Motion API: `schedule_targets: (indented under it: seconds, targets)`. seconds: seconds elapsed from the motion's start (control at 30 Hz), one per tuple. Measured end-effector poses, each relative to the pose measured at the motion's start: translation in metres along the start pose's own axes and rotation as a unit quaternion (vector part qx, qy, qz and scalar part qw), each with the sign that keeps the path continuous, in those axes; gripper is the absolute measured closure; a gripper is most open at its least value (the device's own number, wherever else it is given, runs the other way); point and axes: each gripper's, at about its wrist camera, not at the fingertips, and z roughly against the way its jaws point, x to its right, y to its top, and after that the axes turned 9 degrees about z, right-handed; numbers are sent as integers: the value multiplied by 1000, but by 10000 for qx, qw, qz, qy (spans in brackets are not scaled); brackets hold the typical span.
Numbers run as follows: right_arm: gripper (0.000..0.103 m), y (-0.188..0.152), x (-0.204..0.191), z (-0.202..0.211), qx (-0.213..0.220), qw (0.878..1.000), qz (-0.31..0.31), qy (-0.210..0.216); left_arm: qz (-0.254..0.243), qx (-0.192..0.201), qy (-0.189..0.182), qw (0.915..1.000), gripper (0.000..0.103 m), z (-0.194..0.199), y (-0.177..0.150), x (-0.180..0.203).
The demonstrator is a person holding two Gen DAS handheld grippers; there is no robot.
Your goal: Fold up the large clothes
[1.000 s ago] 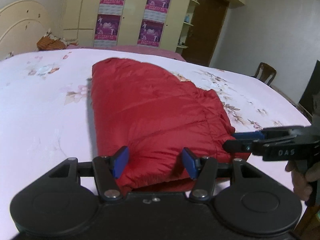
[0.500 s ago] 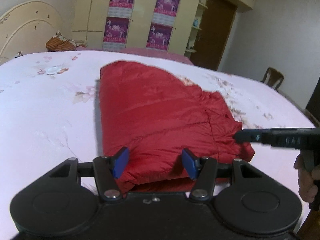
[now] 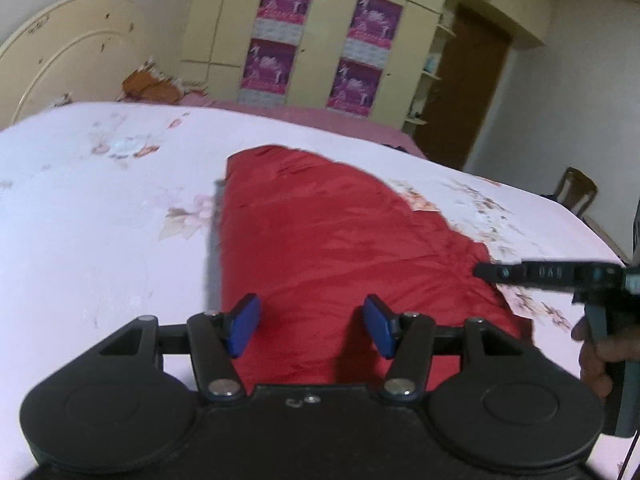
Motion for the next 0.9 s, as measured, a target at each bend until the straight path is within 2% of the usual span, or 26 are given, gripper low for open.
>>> schedule_targets:
  seconds: [0.23, 0.53, 0.9]
  targets:
    - [84, -14, 14, -3, -287, 9994, -173, -114, 250, -142, 130, 9995, 46, 3, -1, -13]
    - [84, -15, -7, 63, 37, 9997, 173, -160, 222, 11, 207, 9995, 48, 36, -9, -5]
    - [84, -41, -48, 141, 230, 9981, 576, -20, 98, 253, 233, 9994, 48, 98, -35, 22]
